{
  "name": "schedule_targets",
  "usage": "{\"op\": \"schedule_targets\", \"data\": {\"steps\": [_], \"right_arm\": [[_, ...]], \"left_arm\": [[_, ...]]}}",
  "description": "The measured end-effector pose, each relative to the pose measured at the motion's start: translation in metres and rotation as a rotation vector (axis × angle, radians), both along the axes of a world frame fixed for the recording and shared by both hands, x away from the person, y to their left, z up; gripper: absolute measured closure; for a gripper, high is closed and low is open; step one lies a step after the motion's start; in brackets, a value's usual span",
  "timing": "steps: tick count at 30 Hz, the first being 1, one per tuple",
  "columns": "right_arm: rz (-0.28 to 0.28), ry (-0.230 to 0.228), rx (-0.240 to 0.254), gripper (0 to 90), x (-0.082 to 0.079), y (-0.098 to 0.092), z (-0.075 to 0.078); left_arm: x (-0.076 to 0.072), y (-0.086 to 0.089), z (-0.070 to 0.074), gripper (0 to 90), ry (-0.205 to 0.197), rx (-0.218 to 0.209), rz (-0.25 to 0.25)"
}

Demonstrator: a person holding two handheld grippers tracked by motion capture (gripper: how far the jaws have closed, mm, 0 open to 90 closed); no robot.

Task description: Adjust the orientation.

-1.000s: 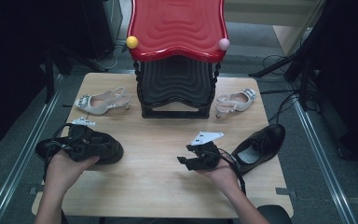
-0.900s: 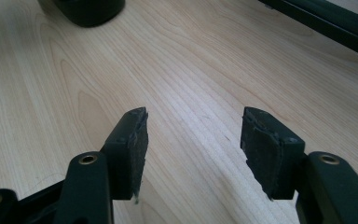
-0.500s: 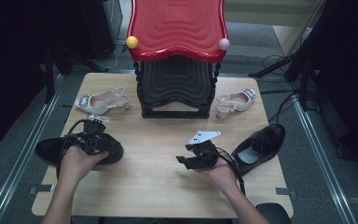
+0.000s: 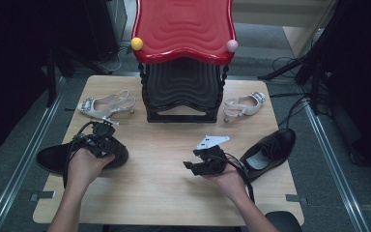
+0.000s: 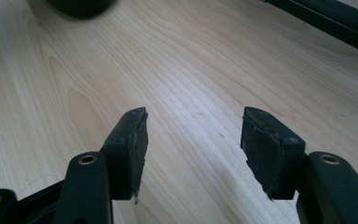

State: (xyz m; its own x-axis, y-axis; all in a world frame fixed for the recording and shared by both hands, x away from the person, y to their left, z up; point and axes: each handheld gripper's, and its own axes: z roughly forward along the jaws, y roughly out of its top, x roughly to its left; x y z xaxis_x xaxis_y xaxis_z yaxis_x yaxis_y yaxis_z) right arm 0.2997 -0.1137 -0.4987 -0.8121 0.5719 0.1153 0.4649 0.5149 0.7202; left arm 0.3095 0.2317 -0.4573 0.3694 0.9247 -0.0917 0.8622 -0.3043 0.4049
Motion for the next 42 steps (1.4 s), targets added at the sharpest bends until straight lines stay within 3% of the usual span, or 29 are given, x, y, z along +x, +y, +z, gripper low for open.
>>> {"op": "schedule_targets", "data": {"steps": [1,7,11,20,27,32,38,42], "right_arm": [[0.0,0.001,0.002,41.8,0.0,-0.001,0.0],[-0.009,-0.001,0.012,41.9,0.0,-0.002,0.002],[-0.007,-0.008,0.015,41.8,-0.001,-0.002,0.003],[-0.025,-0.009,0.026,41.9,0.001,-0.006,0.005],[-0.034,-0.017,0.033,42.0,0.0,-0.01,0.008],[-0.048,-0.014,0.04,42.0,0.0,-0.015,0.008],[-0.063,-0.009,0.044,42.3,0.0,-0.02,0.009],[-0.083,-0.01,0.049,42.4,-0.002,-0.025,0.01]], "left_arm": [[-0.002,0.001,0.003,74.7,-0.008,-0.004,0.001],[-0.012,0.014,0.021,79.7,-0.026,-0.126,-0.012],[-0.016,0.007,0.029,79.9,-0.043,-0.158,-0.045],[-0.019,-0.03,0.051,79.4,-0.025,-0.167,-0.113],[-0.016,-0.061,0.062,79.0,-0.002,-0.206,-0.191],[-0.009,-0.081,0.063,78.6,0.011,-0.238,-0.229],[0.001,-0.109,0.054,79.0,0.033,-0.274,-0.289],[0.007,-0.128,0.051,79.0,0.04,-0.27,-0.315]]}}
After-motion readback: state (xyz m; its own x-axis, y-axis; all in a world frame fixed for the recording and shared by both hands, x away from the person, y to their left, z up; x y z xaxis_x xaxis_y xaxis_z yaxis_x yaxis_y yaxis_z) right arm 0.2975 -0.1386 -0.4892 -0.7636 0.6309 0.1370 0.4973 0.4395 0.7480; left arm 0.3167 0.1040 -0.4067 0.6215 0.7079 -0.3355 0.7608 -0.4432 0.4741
